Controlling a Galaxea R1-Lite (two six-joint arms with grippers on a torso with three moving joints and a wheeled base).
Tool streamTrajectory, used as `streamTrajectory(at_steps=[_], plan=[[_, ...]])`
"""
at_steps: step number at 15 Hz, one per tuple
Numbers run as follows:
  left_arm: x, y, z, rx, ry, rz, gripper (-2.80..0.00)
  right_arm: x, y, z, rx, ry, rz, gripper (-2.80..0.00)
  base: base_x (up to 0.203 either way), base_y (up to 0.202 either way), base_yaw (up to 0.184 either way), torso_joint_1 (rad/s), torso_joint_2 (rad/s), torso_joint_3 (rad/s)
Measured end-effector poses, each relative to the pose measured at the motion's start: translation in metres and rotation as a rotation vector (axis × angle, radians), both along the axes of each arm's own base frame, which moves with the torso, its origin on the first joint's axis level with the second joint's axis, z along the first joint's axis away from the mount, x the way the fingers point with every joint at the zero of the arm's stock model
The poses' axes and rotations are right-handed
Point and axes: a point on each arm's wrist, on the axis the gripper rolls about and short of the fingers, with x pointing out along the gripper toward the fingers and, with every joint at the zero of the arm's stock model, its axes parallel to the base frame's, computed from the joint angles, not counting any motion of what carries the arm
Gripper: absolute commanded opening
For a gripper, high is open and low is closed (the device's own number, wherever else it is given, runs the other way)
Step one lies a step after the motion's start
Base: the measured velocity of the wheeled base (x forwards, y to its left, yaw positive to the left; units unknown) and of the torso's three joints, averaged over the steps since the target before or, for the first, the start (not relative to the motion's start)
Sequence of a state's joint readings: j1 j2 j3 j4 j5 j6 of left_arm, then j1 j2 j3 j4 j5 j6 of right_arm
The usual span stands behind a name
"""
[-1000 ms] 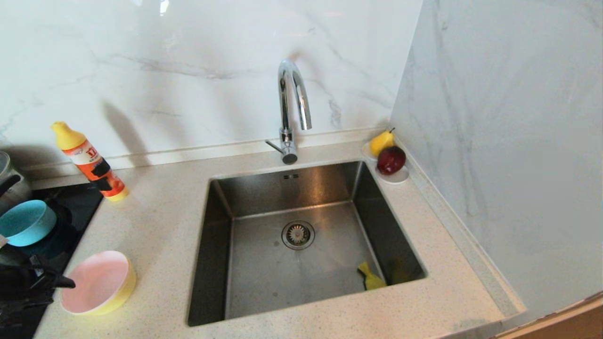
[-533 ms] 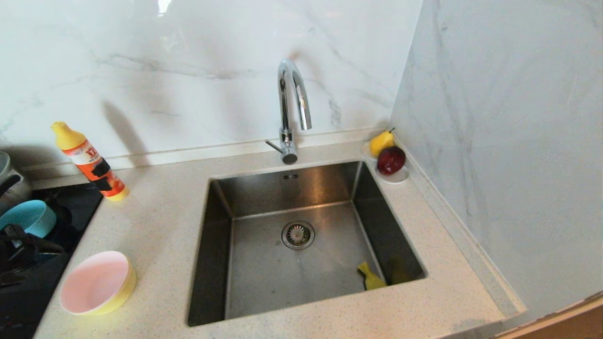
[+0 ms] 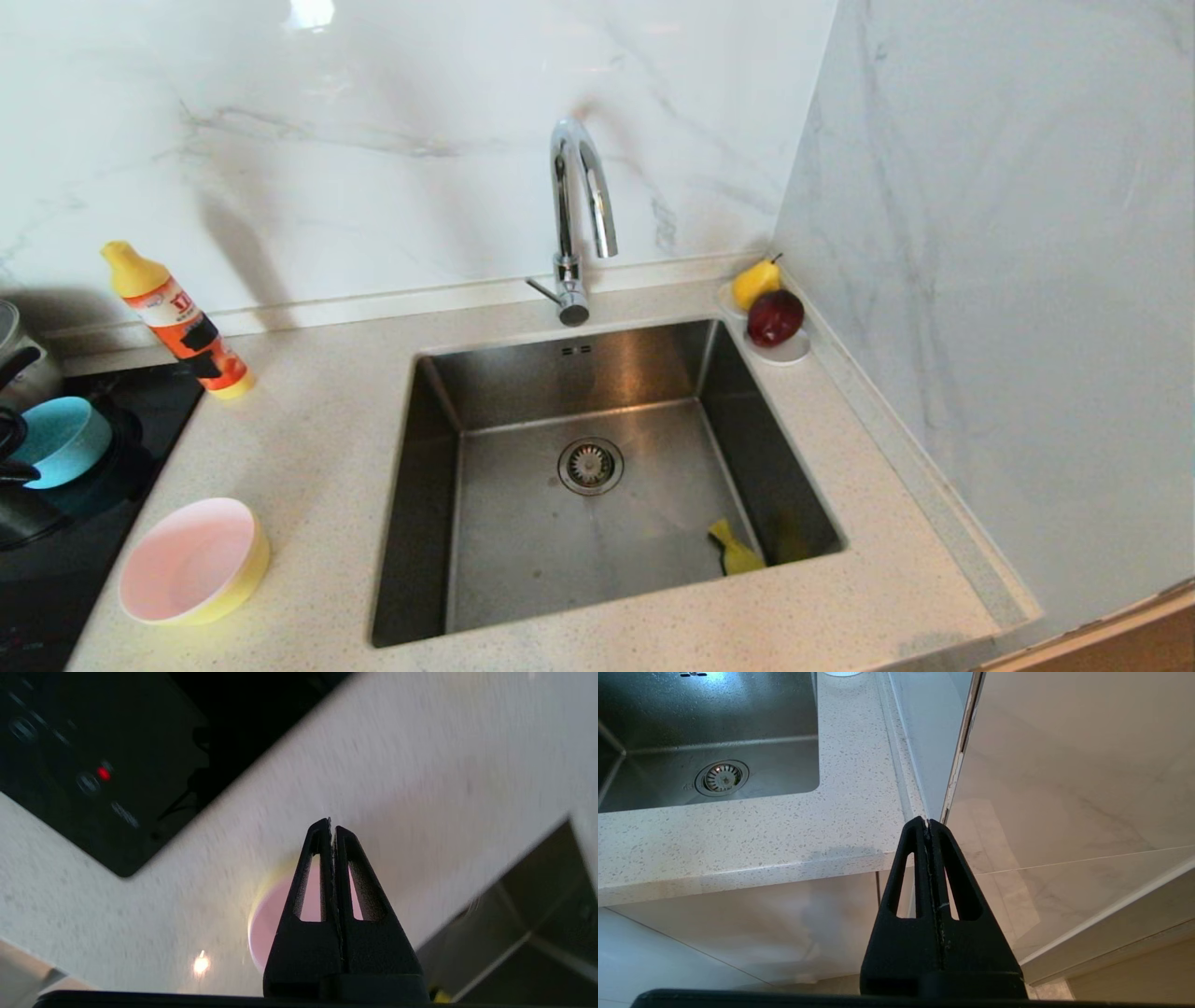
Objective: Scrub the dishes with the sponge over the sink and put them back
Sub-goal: Place the bowl on the bowl
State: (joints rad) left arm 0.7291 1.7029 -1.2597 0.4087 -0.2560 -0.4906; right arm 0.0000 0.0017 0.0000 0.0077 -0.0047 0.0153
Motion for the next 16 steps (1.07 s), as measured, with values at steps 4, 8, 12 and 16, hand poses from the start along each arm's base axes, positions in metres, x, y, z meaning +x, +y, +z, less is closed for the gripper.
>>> streamTrajectory(at_steps=[4,8,12,16], plan=[[0.008,0.037,-0.004,-0.028,-0.02,0.113,-2.8,0.0,0.0,0.0,0.0,0.0,0.0,-2.8,0.0,0.0,0.0,0.0,0.0,0.0],[0.015,0.063,-0.008,-0.063,-0.04,0.194,0.0,0.0,0.0,0.0,0.0,0.0,0.0,-2.8,0.0,0.0,0.0,0.0,0.0,0.0],[0.019,0.085,-0.019,-0.092,-0.049,0.253,0.0,0.0,0.0,0.0,0.0,0.0,0.0,-2.8,0.0,0.0,0.0,0.0,0.0,0.0],[0.021,0.107,-0.036,-0.134,-0.035,0.31,0.0,0.0,0.0,0.0,0.0,0.0,0.0,-2.8,0.0,0.0,0.0,0.0,0.0,0.0]])
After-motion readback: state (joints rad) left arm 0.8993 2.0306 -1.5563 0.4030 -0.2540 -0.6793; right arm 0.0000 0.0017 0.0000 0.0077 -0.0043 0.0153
